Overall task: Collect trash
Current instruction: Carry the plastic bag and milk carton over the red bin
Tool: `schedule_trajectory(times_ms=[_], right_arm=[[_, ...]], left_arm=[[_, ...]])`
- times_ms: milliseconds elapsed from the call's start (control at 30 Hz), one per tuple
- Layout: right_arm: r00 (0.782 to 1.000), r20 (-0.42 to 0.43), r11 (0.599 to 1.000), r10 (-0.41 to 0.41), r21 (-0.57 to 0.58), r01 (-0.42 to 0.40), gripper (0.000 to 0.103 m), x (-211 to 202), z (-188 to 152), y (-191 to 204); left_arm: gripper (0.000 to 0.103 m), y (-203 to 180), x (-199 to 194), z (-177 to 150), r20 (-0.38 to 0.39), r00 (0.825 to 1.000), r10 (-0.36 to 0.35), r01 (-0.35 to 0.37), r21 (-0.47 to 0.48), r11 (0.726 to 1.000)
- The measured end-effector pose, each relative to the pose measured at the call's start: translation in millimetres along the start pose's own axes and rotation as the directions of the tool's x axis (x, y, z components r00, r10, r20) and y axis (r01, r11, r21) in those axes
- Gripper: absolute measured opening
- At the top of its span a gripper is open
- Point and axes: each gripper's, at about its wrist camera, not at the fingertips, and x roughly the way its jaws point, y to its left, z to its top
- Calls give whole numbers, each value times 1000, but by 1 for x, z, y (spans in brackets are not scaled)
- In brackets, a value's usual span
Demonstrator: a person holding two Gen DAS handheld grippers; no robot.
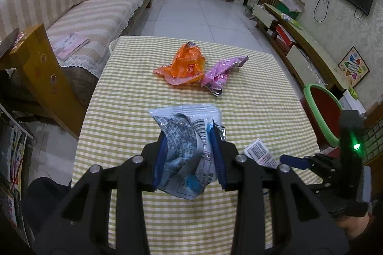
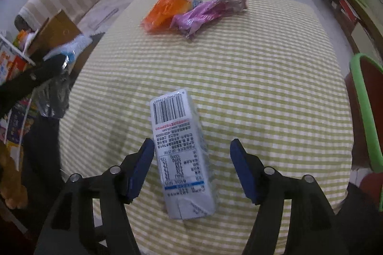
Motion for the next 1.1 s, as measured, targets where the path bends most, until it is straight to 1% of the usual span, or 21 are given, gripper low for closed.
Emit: schedule_trajectory(times_ms=[33, 67, 100, 133, 233, 367, 500, 700, 900, 1100], right_arm=[[1000, -8, 1000, -12, -21, 12, 62, 4, -2, 3], [1000, -14, 999, -22, -40, 21, 47, 8, -3, 4], [1000, -20, 999, -22, -47, 21, 39, 10, -3, 4], [1000, -12, 999, -19, -41, 19, 39, 9, -4, 4], [999, 41, 1000, 21, 4, -21, 38, -5, -3, -2], [992, 122, 999, 17, 31, -21, 38, -31, 1, -9], [979, 205, 998, 6, 67, -21, 38, -60, 9, -22], [956, 292, 993, -7, 117, -28, 38, -92, 12, -40], [935, 354, 991, -27, 133, -22, 38, -120, 15, -57], [922, 384, 989, -49, 149, -9, 38, -132, 17, -76]], left_arm=[[34, -1, 0, 0, -1, 1000, 1, -1, 3, 1000], [34, -1, 0, 0, 0, 1000, 5, -5, 6, 1000], [34, -1, -1, 1, -1, 1000, 7, -7, 7, 1000], [34, -1, -1, 1, -1, 1000, 7, -7, 7, 1000], [34, 0, -2, 3, 7, 1000, 14, -14, 7, 1000], [34, -6, 0, 6, 9, 1000, 14, -15, 14, 1000], [34, -15, 0, 11, 18, 1000, -5, 4, 22, 1000], [34, -37, 0, 22, 34, 999, -37, 35, 54, 998], [34, -64, -2, 37, 69, 996, -65, 58, 102, 993], [34, -88, -2, 48, 84, 992, -89, 78, 131, 988]])
